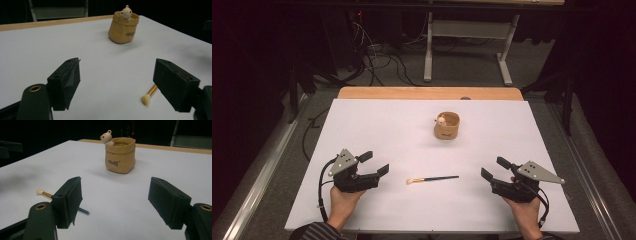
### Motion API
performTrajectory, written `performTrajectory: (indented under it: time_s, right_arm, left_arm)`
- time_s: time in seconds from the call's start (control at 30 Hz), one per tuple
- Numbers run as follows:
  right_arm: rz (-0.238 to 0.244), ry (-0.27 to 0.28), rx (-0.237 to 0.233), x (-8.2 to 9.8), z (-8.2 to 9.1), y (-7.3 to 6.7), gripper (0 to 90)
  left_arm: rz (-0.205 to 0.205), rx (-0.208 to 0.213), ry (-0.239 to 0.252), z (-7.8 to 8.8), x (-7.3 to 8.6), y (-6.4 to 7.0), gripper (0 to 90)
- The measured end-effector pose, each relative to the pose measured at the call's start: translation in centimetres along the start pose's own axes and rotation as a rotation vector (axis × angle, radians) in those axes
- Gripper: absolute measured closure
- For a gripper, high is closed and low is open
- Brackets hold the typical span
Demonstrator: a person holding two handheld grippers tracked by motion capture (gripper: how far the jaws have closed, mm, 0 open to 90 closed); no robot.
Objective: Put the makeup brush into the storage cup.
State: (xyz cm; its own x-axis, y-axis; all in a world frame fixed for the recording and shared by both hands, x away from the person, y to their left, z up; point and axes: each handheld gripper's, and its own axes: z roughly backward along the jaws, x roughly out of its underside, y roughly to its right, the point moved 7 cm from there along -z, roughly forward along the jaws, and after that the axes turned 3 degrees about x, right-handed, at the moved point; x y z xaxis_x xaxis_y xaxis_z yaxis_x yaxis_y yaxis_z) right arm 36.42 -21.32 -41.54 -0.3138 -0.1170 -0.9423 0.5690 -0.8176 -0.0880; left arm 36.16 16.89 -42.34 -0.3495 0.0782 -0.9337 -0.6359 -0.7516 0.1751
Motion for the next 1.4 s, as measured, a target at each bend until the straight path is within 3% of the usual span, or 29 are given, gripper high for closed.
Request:
performTrajectory:
  time_s: [0.47,1.4]
  right_arm:
    - [-0.016,-0.002,-0.052,-0.9,-0.6,-1.3,29.3]
    - [0.047,-0.018,-0.127,-2.1,-3.0,-4.5,29.3]
  left_arm:
    - [-0.001,-0.006,-0.006,-0.1,0.1,-0.1,22.6]
    - [0.005,0.002,-0.006,-0.1,0.1,0.0,22.6]
